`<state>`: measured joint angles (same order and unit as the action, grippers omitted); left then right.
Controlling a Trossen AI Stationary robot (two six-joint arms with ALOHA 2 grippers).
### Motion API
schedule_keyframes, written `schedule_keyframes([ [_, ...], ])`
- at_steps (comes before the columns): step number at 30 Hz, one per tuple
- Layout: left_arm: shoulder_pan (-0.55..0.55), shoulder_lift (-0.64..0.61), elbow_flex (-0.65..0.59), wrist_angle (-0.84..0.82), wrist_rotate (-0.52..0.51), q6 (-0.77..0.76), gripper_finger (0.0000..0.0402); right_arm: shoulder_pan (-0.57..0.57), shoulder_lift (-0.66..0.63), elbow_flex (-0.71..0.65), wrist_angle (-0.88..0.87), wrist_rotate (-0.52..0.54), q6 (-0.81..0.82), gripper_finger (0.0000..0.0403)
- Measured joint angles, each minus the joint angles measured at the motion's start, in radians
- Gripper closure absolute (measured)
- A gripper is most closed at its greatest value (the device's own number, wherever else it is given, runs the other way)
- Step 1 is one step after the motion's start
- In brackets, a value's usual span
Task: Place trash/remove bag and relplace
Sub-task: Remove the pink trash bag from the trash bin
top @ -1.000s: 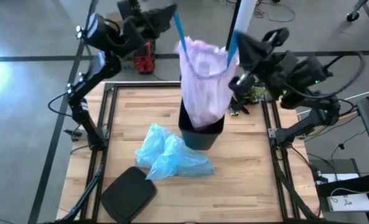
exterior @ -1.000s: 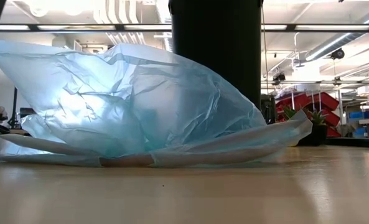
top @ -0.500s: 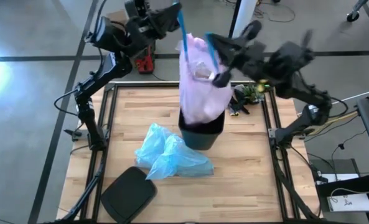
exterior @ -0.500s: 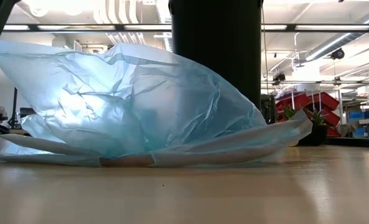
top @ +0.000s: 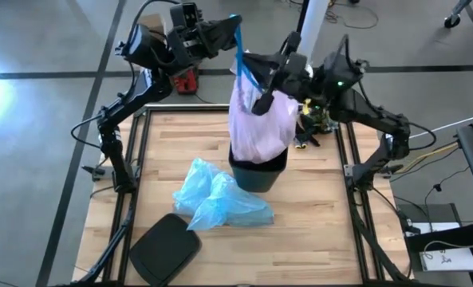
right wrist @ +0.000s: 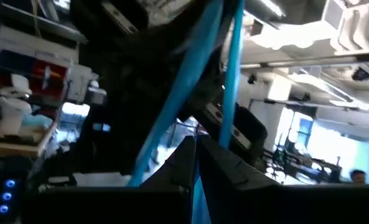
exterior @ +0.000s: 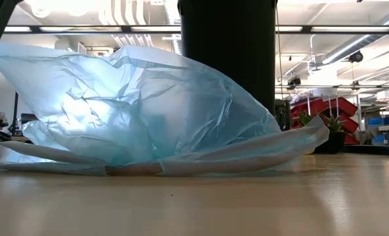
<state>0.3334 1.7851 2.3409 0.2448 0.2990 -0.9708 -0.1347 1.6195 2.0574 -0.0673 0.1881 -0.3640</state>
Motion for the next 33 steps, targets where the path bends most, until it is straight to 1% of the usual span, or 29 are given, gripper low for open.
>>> schedule_keyframes([
  [2,-0.005,0.000,0.000,0.000,0.000,-0.014,0.0401,-0.007,0.014,0.001,-0.047,0.041,0.007,0.0395],
  [5,-0.010,-0.002,0.000,0.002,0.001,-0.019,0.0401,-0.023,0.037,-0.003,-0.172,0.093,0.049,0.0394],
  [9,-0.009,-0.018,0.002,0.027,0.000,-0.010,0.0402,-0.038,0.033,-0.002,-0.281,0.099,0.104,0.0394],
  [16,-0.010,-0.035,0.004,0.051,0.007,0.031,0.0401,-0.027,0.018,-0.004,-0.275,0.092,0.101,0.0394],
  [23,-0.009,-0.035,0.004,0.042,0.031,0.094,0.0401,-0.013,-0.087,-0.002,-0.253,0.091,0.092,0.0394],
  [25,-0.008,-0.034,0.004,0.041,0.030,0.116,0.0401,-0.012,-0.108,-0.002,-0.257,0.056,0.097,0.0394],
  [27,-0.006,-0.034,0.004,0.035,0.026,0.136,0.0402,-0.011,-0.129,-0.003,-0.261,-0.002,0.120,0.0394],
  [30,-0.003,-0.033,0.002,0.025,-0.010,0.156,0.0402,-0.012,-0.154,-0.002,-0.279,-0.077,0.164,0.0394],
  [33,-0.001,-0.032,0.001,0.023,-0.028,0.194,0.0402,-0.012,-0.162,-0.002,-0.325,-0.099,0.187,0.0394],
])
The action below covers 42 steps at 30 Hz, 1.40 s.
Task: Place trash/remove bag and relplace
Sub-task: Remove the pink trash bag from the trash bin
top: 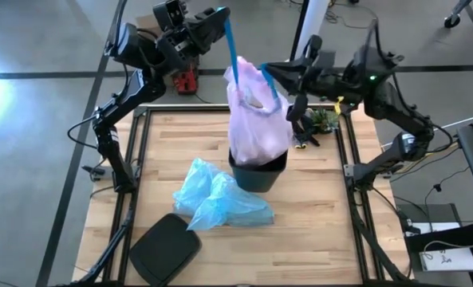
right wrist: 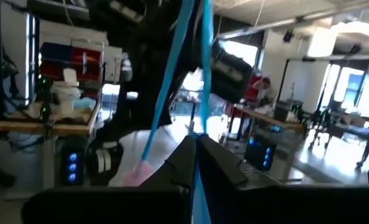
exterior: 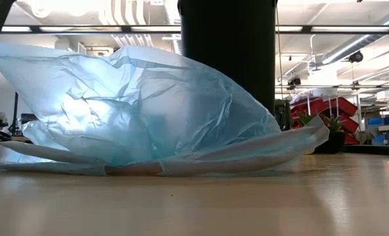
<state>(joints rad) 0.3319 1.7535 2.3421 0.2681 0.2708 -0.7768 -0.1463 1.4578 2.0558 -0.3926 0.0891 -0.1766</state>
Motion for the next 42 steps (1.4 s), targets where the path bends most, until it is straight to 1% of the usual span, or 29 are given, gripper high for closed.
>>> schedule_keyframes([
  [4,-0.001,0.000,0.000,-0.032,0.001,0.049,0.0402,0.009,0.005,-0.002,0.023,-0.003,-0.001,0.0394],
  [8,-0.001,0.008,0.000,-0.134,0.002,0.087,0.0401,0.012,0.000,-0.001,0.134,-0.018,-0.017,0.0394],
  [12,-0.001,0.012,-0.007,-0.233,0.027,0.097,0.0402,0.019,-0.003,-0.001,0.236,-0.019,-0.030,0.0394],
  [16,-0.003,0.010,-0.038,-0.254,0.049,0.129,0.0402,0.022,-0.015,-0.001,0.305,-0.019,-0.059,0.0394],
  [21,-0.011,0.010,-0.102,-0.256,0.070,0.139,0.0400,0.021,-0.025,-0.001,0.325,-0.017,-0.070,0.0394],
  [23,-0.020,0.010,-0.148,-0.224,0.071,0.139,0.0393,0.022,-0.024,-0.001,0.323,-0.011,-0.070,0.0394],
  [25,-0.030,0.011,-0.201,-0.150,0.071,0.120,0.0383,0.022,-0.024,-0.001,0.310,-0.011,-0.071,0.0394],
  [29,-0.043,0.013,-0.297,0.114,0.074,0.036,0.0356,0.022,-0.022,-0.001,0.262,-0.010,-0.070,0.0394],
  [30,-0.044,0.011,-0.312,0.147,0.076,0.032,0.0349,0.022,-0.020,-0.001,0.256,-0.010,-0.070,0.0394],
  [35,-0.062,0.009,-0.380,0.158,0.094,0.065,0.0322,0.022,-0.021,-0.002,0.256,-0.009,-0.070,0.0395],
  [38,-0.083,0.012,-0.410,0.158,0.102,0.127,0.0318,0.022,-0.021,-0.001,0.245,0.020,-0.070,0.0395],
  [42,-0.098,0.010,-0.433,0.169,0.125,0.184,0.0321,0.022,-0.021,-0.002,0.231,0.026,-0.070,0.0395],
])
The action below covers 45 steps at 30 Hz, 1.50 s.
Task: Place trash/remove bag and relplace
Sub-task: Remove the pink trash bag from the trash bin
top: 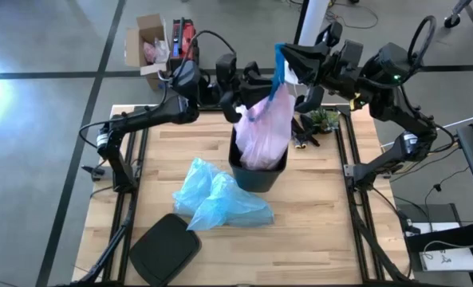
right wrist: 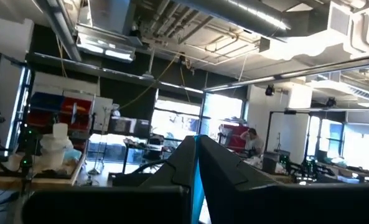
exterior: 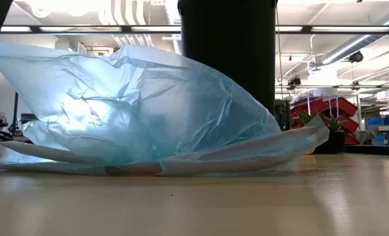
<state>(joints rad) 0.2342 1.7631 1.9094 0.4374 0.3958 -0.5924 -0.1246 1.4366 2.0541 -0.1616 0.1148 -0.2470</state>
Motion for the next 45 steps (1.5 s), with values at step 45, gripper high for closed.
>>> schedule_keyframes([
  [45,-0.041,-0.171,-0.008,-0.369,-0.177,0.503,0.0296,0.050,-0.045,0.000,-0.059,0.043,-0.093,0.0395],
])
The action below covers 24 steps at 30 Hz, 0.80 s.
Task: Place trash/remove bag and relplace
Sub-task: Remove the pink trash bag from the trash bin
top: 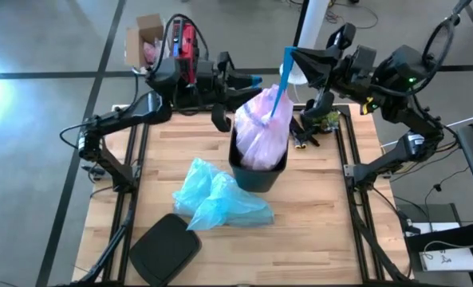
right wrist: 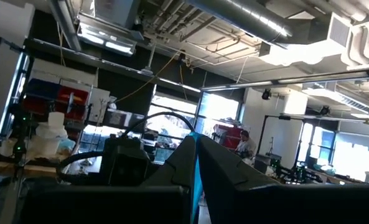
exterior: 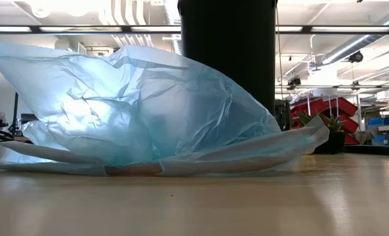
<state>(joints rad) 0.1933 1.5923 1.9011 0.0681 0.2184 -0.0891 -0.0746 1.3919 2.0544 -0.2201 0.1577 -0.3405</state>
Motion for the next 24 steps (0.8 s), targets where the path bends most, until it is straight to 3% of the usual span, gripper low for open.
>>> schedule_keyframes([
  [4,-0.005,0.047,0.000,0.146,0.001,-0.052,0.0298,0.002,0.005,-0.003,-0.051,-0.031,0.006,0.0395],
  [9,-0.005,0.112,0.000,0.204,0.002,-0.134,0.0295,0.013,0.005,-0.010,-0.086,-0.111,0.033,0.0395],
  [18,-0.027,0.182,0.000,0.151,0.037,-0.126,0.0308,0.028,-0.027,-0.011,-0.130,-0.111,-0.002,0.0395],
  [24,-0.027,0.182,0.000,0.015,0.003,-0.051,0.0317,0.053,-0.084,-0.011,-0.154,-0.141,-0.046,0.0395],
])
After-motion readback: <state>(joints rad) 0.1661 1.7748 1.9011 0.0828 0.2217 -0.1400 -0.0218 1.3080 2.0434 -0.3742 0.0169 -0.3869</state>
